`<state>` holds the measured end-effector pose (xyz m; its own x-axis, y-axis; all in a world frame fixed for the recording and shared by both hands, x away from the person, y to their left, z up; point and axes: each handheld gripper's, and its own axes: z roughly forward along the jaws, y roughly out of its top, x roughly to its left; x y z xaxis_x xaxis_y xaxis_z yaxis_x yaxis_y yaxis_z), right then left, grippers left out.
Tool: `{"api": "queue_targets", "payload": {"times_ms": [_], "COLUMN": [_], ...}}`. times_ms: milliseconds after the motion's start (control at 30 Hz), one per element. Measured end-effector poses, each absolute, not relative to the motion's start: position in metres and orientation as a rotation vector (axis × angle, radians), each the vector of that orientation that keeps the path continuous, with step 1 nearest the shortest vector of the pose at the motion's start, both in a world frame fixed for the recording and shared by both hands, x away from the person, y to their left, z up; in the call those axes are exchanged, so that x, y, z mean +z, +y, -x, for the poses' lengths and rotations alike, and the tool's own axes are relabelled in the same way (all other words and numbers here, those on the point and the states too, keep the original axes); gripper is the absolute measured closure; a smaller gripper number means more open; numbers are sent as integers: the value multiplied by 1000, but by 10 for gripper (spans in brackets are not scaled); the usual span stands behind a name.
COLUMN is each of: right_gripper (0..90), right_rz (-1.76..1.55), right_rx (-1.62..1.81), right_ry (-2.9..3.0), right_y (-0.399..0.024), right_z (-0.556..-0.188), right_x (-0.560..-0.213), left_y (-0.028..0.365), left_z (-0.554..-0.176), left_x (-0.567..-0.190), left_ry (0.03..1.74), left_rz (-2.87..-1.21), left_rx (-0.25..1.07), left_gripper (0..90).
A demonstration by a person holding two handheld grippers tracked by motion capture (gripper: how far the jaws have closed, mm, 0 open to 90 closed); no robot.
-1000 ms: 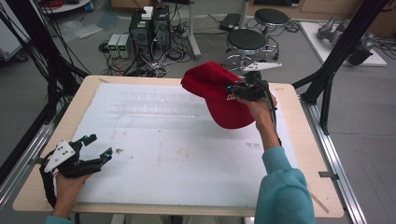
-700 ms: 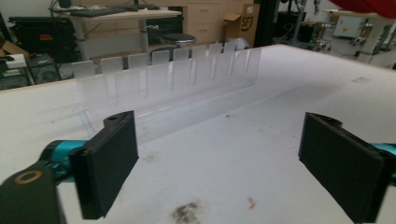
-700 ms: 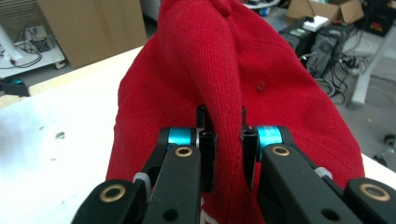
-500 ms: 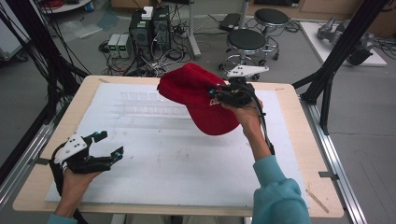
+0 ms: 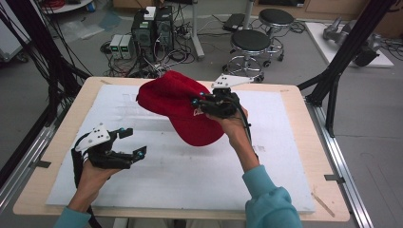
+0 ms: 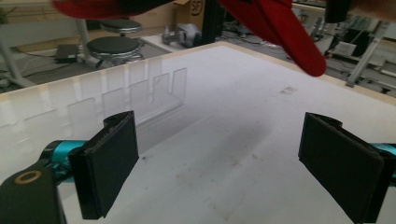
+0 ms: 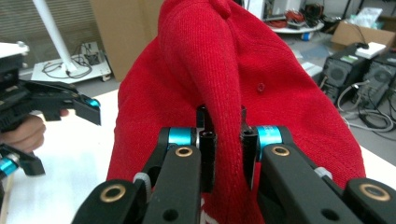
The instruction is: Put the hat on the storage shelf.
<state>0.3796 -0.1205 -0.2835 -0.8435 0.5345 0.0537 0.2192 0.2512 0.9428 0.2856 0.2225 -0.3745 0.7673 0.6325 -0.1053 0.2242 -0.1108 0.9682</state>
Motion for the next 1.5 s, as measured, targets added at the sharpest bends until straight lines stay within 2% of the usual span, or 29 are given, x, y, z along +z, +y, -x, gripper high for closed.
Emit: {"api": "queue_targets", "payload": {"times_ms": [533, 1033, 1167, 1333, 1500], "right_gripper": [839, 839, 839, 839, 837], "right_rz": [-613, -564, -546, -515, -495], "right_rx": [1682, 1733, 1738, 1745, 1755], "right_ry": [2212, 2190, 2194, 2191, 2191], "right_y": [-106, -100, -97, -95, -95], "right_z": [-364, -358, -357, -355, -354], "right_x": [-276, -278, -278, -278, -277], "left_y": [188, 162, 159, 155, 153], "left_z": [-303, -315, -316, -314, -312], "left_x": [-357, -353, -351, -350, -348], "left_ry": [603, 554, 539, 491, 467], "left_rz": [-1655, -1620, -1613, -1617, -1620], "left_rx": [182, 59, 34, 44, 65], "left_gripper": [126, 234, 322, 518, 654]}}
